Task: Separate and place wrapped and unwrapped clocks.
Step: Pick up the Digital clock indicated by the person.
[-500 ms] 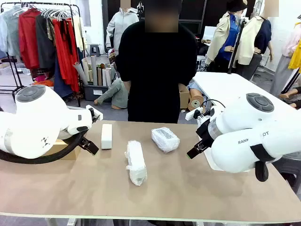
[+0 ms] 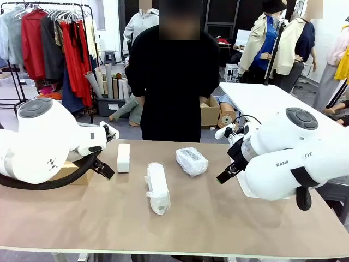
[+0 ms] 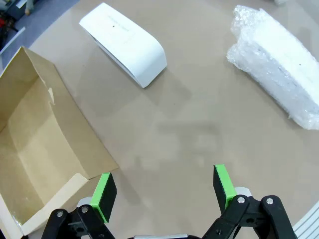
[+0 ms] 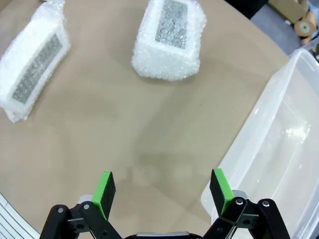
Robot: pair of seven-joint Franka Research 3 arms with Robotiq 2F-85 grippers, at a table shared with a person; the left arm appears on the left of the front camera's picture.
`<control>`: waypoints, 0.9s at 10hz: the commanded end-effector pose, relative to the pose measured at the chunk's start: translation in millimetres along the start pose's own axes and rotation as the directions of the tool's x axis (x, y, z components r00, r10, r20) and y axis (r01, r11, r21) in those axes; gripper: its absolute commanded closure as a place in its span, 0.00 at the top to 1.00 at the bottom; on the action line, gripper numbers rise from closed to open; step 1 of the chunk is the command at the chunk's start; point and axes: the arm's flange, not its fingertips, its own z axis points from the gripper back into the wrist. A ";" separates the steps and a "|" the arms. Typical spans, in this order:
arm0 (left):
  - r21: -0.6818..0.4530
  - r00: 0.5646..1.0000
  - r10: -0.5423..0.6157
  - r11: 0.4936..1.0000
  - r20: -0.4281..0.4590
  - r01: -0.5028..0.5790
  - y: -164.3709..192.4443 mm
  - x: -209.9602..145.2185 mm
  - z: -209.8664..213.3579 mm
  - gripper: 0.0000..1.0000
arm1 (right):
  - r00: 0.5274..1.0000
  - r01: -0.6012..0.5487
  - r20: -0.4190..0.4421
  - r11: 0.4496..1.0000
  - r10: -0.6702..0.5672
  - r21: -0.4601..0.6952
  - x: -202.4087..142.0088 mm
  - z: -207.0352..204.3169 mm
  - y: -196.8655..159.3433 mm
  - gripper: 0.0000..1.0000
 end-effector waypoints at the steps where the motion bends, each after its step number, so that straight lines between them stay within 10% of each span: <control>1: 0.000 1.000 0.001 1.000 0.000 -0.001 0.3 0.0 0.1 1.00 | 1.000 0.001 0.000 1.000 -0.001 0.000 0.0 0.0 -0.1 1.00; 9: 0.000 1.000 0.001 1.000 0.000 -0.001 0.3 0.0 0.1 1.00 | 1.000 0.001 0.000 1.000 -0.001 0.000 0.0 0.0 -0.1 1.00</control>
